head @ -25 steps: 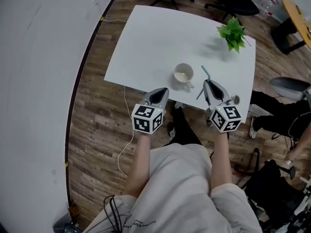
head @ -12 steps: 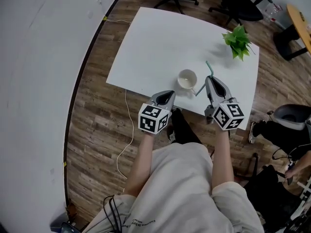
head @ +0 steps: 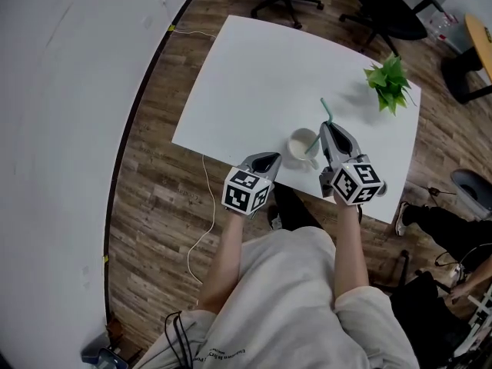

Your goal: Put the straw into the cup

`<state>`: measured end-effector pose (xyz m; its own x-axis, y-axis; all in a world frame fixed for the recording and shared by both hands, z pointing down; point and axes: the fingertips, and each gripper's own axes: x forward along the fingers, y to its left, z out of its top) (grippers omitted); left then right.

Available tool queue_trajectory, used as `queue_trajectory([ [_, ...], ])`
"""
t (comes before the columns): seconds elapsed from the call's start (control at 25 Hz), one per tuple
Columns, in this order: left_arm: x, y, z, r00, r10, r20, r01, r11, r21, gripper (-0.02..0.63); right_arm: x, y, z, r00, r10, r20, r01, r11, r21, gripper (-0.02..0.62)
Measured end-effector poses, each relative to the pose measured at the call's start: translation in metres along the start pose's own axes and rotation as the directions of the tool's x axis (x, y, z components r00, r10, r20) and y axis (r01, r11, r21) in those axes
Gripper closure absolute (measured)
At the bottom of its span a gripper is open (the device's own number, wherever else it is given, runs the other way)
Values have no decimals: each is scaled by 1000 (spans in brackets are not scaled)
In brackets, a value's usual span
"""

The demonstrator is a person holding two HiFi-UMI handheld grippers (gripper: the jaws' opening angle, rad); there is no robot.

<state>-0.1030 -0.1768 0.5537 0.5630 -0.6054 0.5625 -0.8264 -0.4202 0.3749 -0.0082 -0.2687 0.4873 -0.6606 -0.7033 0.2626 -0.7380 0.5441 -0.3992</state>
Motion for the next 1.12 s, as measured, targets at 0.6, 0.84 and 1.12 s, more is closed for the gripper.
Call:
queue_trajectory([
  [0.6, 39, 27, 3, 996, -57, -73, 55, 998, -29, 606, 32, -14, -64, 989, -18, -150, 35, 993, 112, 548],
  [0.84, 45, 34, 6, 996, -49, -72, 46, 998, -45, 606, 36, -19, -70, 980, -42, -196, 51, 998, 43, 546],
  [1.12, 48, 34, 5, 996, -52, -76, 49, 998, -39, 606, 35, -30, -71, 975, -98, -200, 99, 995, -9, 545],
])
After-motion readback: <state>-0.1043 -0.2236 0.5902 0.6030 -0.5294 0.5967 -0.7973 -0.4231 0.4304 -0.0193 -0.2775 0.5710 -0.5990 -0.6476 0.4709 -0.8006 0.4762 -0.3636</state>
